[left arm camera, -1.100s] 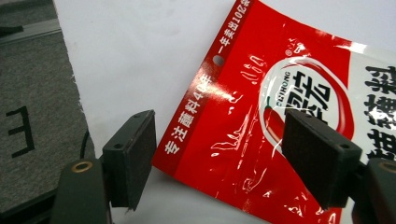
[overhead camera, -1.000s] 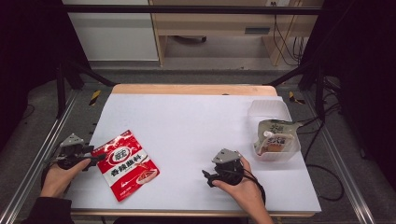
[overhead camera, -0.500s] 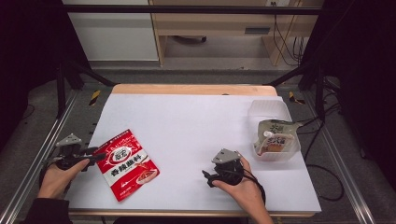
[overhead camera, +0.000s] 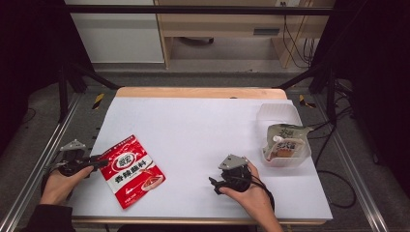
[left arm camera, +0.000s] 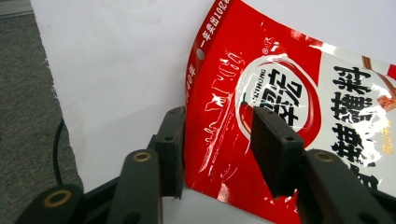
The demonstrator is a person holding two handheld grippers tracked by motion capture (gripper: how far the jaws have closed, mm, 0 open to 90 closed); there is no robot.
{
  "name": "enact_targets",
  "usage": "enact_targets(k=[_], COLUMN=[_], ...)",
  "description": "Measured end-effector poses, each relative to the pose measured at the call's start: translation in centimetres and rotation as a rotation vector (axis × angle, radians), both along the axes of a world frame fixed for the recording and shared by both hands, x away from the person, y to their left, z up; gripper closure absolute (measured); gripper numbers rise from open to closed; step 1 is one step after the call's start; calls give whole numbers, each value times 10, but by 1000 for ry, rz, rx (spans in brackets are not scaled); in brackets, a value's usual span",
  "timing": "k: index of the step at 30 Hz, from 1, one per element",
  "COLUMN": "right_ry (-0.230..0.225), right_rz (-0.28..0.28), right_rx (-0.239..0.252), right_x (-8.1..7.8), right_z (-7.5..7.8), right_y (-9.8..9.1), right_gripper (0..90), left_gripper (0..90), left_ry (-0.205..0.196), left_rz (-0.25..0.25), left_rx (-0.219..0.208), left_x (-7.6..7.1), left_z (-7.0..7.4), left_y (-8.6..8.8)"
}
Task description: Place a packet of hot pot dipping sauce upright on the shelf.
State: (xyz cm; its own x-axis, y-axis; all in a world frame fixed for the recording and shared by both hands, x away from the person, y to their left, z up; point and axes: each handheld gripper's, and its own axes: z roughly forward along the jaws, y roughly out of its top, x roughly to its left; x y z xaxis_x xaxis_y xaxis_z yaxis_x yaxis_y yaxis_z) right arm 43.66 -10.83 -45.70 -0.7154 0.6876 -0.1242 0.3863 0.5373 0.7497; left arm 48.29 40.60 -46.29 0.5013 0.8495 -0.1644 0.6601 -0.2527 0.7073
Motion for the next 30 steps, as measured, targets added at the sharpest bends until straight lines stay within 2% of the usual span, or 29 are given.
enact_targets(k=[4,8,13,16,22,30], right_ry=[0,-1,-2,-3,-8,-14], right_rz=[4,4,4,3,5,4], right_rx=[-2,-3,-4,-4,-1,2], right_x=[0,0,0,1,1,1], right_z=[0,0,0,0,0,2], right_y=[1,1,2,2,2,2], right_gripper=[156,156,156,156,156,155], left_gripper=[689,763,841,900,900,900], left_ry=[-14,-25,-31,-31,-37,-119], left_rz=[-7,4,24,19,17,-21], left_rx=[29,78,112,109,100,76], left_x=[0,3,8,9,8,4], left_z=[0,-1,-4,-3,0,23], left_y=[-2,-5,-8,-8,-10,-18])
